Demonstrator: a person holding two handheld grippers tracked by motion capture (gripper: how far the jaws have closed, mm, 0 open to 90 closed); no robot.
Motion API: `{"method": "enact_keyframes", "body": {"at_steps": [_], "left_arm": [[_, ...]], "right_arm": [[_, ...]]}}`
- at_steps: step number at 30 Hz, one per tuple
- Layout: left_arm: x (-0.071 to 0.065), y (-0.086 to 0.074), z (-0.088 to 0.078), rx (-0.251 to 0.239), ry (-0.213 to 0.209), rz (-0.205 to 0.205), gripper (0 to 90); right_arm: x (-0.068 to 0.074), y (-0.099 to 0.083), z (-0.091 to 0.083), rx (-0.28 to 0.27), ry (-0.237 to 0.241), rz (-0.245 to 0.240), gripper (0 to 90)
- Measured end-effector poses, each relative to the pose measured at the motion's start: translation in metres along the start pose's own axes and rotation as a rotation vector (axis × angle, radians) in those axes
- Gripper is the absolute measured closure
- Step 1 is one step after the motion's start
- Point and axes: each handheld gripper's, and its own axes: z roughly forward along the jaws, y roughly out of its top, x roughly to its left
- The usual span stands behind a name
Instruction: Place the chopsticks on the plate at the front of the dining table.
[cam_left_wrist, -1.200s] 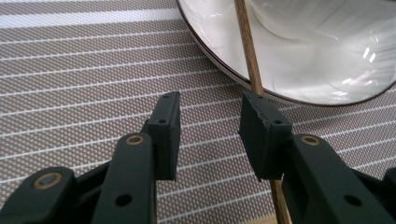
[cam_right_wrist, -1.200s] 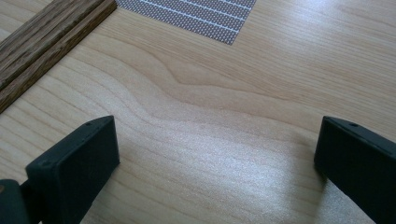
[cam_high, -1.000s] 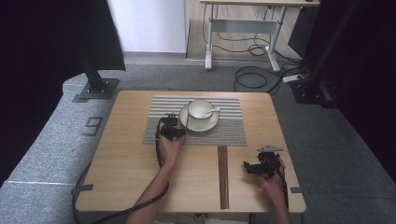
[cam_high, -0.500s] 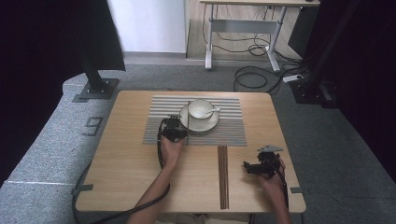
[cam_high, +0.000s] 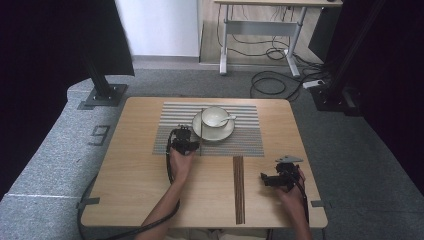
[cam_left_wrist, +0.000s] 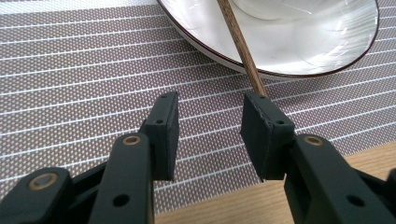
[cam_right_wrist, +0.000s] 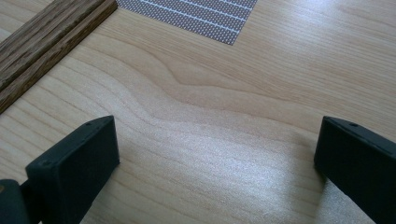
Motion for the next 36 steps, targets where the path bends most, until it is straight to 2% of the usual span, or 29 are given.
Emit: {"method": "enact_keyframes", "body": {"at_steps": [7, 12, 29, 36], "left_arm": [[-0.004, -0.001, -0.010, -0.027, -0.009, 0.019, 55.5], [-0.011, 0.000, -0.015, -0.043, -0.032, 0.030, 54.8], [-0.037, -0.009, -0.019, -0.063, -0.080, 0.111, 53.4], [-0.050, -0.014, -0.020, -0.057, -0.105, 0.148, 53.3]], "right_arm": [[0.000, 0.000, 0.000, 0.001, 0.000, 0.000, 0.0], [0.000, 0.000, 0.000, 0.001, 0.000, -0.001, 0.0], [0.000, 0.000, 0.000, 0.001, 0.001, -0.001, 0.0], [0.000, 0.000, 0.000, 0.001, 0.001, -0.001, 0.0]]}}
